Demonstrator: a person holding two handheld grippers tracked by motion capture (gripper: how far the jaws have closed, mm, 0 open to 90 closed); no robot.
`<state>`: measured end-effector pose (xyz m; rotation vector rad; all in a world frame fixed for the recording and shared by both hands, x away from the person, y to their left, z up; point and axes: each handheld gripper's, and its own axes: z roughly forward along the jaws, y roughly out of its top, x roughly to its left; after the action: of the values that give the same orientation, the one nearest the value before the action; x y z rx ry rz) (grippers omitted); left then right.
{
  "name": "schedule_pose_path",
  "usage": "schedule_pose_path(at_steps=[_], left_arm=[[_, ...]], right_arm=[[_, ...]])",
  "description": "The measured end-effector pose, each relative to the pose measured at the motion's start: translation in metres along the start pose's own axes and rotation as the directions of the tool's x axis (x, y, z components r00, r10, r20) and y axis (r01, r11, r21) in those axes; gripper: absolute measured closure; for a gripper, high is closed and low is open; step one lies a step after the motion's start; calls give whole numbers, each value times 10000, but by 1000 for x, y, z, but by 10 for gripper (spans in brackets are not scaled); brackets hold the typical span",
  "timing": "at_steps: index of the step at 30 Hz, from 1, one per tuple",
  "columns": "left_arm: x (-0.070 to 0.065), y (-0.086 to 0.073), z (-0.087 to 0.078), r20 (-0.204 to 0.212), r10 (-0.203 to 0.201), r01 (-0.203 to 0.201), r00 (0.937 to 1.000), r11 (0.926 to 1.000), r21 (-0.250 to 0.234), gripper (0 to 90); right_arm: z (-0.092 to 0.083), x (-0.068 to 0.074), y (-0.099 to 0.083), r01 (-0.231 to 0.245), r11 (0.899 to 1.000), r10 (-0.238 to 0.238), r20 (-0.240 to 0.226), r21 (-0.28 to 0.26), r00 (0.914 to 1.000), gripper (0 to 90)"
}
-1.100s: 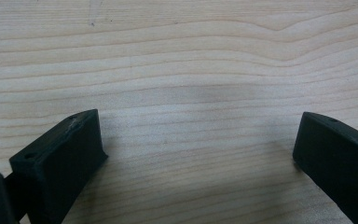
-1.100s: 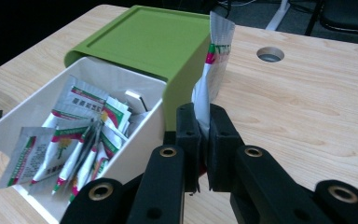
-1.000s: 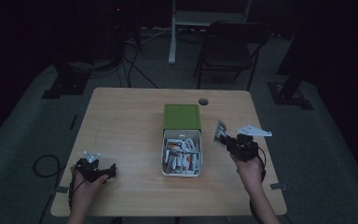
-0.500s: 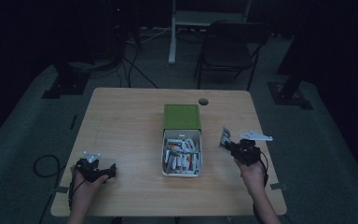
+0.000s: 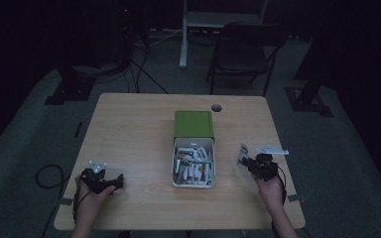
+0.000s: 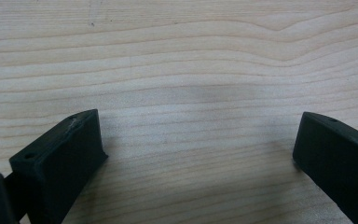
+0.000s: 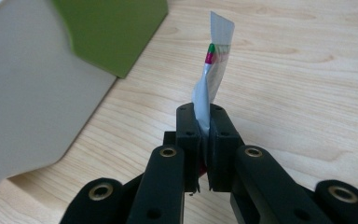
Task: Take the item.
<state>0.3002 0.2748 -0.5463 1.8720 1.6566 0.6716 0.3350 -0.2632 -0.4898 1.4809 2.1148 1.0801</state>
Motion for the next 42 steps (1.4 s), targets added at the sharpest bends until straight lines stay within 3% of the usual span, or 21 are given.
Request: schedule_pose_path(at_steps=[13, 16, 25, 40, 42], left_arm=[[0, 0, 0, -4, -4, 4, 10000, 10000, -5, 18], [0, 0, 0, 1, -5, 5, 10000, 10000, -3, 19], [0, 0, 0, -2, -3, 3, 10000, 10000, -3, 19], [0, 0, 0, -1, -5, 5, 10000, 10000, -3, 19], [0, 0, 0, -2, -3, 3, 10000, 10000, -2, 19]], right_arm=[[5, -16, -9, -437, 9984, 432, 132, 368, 9990, 855], [8, -23, -11, -545, 9973, 529, 337, 502, 9980, 855], [9, -36, -15, -997, 9936, 973, 468, 526, 9942, 856], [13, -66, -29, -2131, 9749, 2097, 552, 642, 9762, 863], [13, -66, -28, -2070, 9761, 2025, 686, 659, 9769, 863]])
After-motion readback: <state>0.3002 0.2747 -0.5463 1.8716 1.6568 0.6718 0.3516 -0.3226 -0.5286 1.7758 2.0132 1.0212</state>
